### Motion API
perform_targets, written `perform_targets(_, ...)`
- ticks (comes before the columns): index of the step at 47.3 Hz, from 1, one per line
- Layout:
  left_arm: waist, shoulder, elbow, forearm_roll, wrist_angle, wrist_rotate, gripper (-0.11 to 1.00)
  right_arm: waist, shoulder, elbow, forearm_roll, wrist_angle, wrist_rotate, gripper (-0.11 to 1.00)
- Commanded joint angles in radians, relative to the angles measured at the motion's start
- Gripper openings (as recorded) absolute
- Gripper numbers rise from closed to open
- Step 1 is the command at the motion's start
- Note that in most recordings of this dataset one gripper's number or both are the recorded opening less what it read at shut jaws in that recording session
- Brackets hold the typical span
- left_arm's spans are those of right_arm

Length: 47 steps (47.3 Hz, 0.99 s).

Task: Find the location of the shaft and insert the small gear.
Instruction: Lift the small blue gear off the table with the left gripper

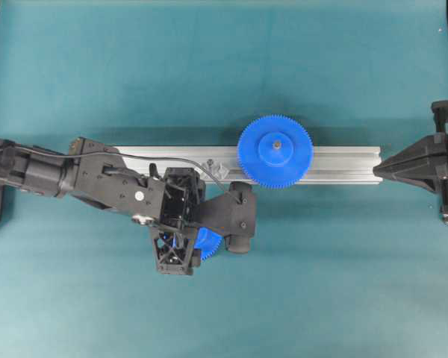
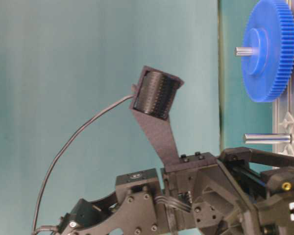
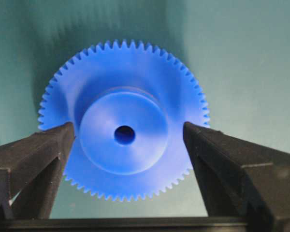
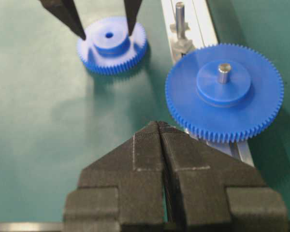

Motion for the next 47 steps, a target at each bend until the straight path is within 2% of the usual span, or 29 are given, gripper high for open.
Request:
perform_targets(1,-0.003,-0.014,-0.015,0.003,-0.002,-0.002,0.93,-0.002,0.006,-0.011,-0.002,-0.009,0.009,0.00)
perform_targets(47,-0.003,0.015,0.008,0.003,-0.041,-0.025,0.92,-0.002,0.005,-0.017,-0.002,-0.011,0.012,0.00)
